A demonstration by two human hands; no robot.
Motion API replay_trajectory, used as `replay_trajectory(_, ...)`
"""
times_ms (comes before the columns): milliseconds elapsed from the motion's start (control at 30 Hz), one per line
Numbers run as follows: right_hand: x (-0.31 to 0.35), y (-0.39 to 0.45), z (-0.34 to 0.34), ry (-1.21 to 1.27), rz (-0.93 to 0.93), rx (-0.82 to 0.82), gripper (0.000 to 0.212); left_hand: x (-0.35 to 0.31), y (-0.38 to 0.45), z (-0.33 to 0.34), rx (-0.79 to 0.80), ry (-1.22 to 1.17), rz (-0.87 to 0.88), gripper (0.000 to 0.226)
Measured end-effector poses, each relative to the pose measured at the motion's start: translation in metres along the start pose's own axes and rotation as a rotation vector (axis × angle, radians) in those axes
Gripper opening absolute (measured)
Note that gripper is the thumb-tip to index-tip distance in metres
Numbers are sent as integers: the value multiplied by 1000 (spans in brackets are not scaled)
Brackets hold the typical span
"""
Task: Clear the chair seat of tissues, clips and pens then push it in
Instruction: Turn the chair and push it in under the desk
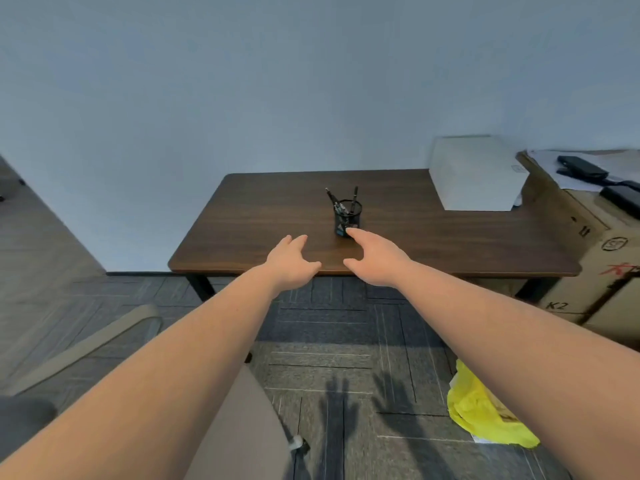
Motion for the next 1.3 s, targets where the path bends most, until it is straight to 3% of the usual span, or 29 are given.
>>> replay_trajectory(267,26,-100,61,80,-102,158,67,61,-129,18,-22,54,-202,68)
replay_trajectory(433,61,-164,101,113,-196,233,66,94,-212,-6,-105,142,-264,62)
replay_trajectory(767,207,-245,178,58,-379,263,65,213,-362,-43,-195,262,-368,58)
replay_trajectory(1000,305,-299,273,107,-349,281,63,321,-446,-54,-223,367,-378,50)
replay_trajectory(1300,408,-342,374,263,-364,361,73,451,-487,-71,-306,291,-359,51)
Point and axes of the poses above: each hand's wrist, its own y-axis towards the middle knuckle, its own z-axis out of the palm, x = y × z, the point moved 4 cm from there along y, towards the middle knuckle, and after that the axes turned 15 degrees about y, right-handed, at the moved point
